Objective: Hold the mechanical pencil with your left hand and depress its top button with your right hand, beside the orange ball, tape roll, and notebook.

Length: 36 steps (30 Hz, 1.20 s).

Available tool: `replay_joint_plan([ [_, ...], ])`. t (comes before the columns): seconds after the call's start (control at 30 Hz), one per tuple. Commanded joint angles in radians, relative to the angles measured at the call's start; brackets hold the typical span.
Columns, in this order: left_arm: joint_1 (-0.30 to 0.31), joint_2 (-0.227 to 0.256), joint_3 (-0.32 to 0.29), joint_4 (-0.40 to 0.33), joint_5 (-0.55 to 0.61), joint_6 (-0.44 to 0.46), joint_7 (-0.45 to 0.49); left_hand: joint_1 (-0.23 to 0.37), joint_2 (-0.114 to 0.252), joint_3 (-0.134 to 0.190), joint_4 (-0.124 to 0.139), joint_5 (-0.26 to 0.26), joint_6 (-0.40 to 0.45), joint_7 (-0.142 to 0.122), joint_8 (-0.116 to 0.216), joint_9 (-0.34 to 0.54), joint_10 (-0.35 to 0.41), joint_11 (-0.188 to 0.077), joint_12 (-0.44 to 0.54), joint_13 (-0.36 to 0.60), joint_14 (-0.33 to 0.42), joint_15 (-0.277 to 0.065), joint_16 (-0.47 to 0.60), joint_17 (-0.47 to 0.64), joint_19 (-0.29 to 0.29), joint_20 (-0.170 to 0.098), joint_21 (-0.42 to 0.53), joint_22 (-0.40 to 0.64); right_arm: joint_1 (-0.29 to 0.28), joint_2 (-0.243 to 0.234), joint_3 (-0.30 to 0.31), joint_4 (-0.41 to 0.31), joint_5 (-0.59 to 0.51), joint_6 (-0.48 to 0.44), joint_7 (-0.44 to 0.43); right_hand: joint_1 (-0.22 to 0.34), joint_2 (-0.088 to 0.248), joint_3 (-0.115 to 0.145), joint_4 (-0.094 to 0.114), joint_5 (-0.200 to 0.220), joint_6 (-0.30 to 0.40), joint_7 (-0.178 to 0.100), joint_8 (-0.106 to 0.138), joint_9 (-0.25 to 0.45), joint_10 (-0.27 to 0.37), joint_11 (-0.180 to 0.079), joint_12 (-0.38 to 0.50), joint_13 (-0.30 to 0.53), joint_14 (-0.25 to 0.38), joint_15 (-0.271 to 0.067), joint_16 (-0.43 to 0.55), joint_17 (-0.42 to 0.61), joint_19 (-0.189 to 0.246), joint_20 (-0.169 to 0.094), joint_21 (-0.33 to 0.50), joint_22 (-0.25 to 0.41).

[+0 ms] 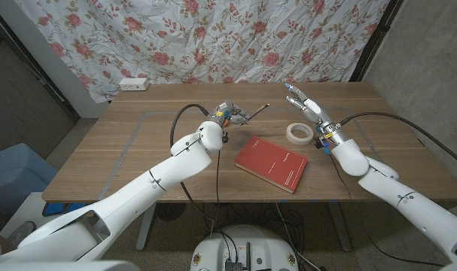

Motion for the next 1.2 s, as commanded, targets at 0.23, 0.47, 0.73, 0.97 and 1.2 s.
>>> replay_joint_plan([
  [0.23, -0.024, 0.026, 0.003, -0.031, -0.101, 0.055, 0.018, 0.005, 0.009, -0.006, 0.000, 0.007, -0.006, -0.001, 0.006, 0.005, 0.019, -0.022, 0.005, 0.003, 0.008, -0.160, -0.003, 0.001, 0.007, -0.083, 0.004, 0.005, -0.056, -0.025, 0.020, -0.068, -0.093, -0.034, -0.076, -0.013, -0.001, -0.001, 0.003, 0.008, -0.004, -0.006, 0.006, 0.002, -0.006, 0.017, 0.006, -0.001, -0.006, 0.021, 0.001, -0.001, -0.003, 0.011, 0.004, 0.003],
  [0.47, -0.037, 0.034, 0.009, -0.022, -0.125, 0.045, 0.025, 0.005, 0.011, -0.008, 0.000, 0.007, -0.008, 0.000, 0.005, 0.005, 0.018, -0.022, 0.004, 0.003, 0.008, -0.160, -0.003, 0.001, 0.007, -0.081, 0.003, 0.006, -0.067, -0.035, 0.019, -0.092, -0.128, -0.057, -0.094, -0.017, 0.002, 0.000, 0.005, 0.009, -0.002, -0.006, 0.007, 0.002, -0.007, 0.022, 0.007, -0.001, -0.007, 0.024, 0.002, 0.000, -0.005, 0.013, 0.005, 0.003],
  [0.73, -0.043, 0.037, 0.012, -0.018, -0.147, 0.042, 0.036, 0.005, 0.011, -0.010, 0.000, 0.007, -0.007, -0.001, 0.006, 0.006, 0.017, -0.022, 0.004, 0.003, 0.006, -0.159, -0.003, 0.001, 0.007, -0.081, 0.003, 0.006, -0.075, -0.042, 0.011, -0.114, -0.161, -0.080, -0.110, -0.022, 0.007, 0.000, 0.008, 0.012, 0.001, -0.006, 0.009, 0.002, -0.012, 0.022, 0.007, -0.001, -0.012, 0.025, 0.002, 0.000, -0.009, 0.014, 0.005, 0.003],
  [0.97, -0.045, 0.040, 0.015, -0.019, -0.161, 0.040, 0.045, 0.005, 0.012, -0.012, 0.000, 0.007, -0.009, 0.000, 0.006, 0.006, 0.017, -0.021, 0.004, 0.003, 0.006, -0.159, -0.003, 0.000, 0.007, -0.079, 0.003, 0.006, -0.078, -0.053, 0.004, -0.136, -0.189, -0.097, -0.120, -0.025, 0.010, 0.001, 0.010, 0.013, 0.006, -0.006, 0.010, 0.002, -0.015, 0.023, 0.007, -0.002, -0.015, 0.026, 0.002, 0.001, -0.014, 0.012, 0.004, 0.003],
  [1.2, -0.046, 0.040, 0.018, -0.026, -0.171, 0.058, 0.056, 0.006, 0.013, -0.013, 0.000, 0.008, -0.009, 0.002, 0.006, 0.006, 0.018, -0.021, 0.004, 0.003, 0.006, -0.159, -0.003, 0.000, 0.007, -0.079, 0.003, 0.006, -0.081, -0.063, -0.002, -0.155, -0.199, -0.108, -0.119, -0.028, 0.012, 0.001, 0.012, 0.014, 0.011, -0.006, 0.012, 0.002, -0.016, 0.023, 0.007, -0.002, -0.017, 0.025, 0.003, 0.001, -0.015, 0.013, 0.005, 0.003],
])
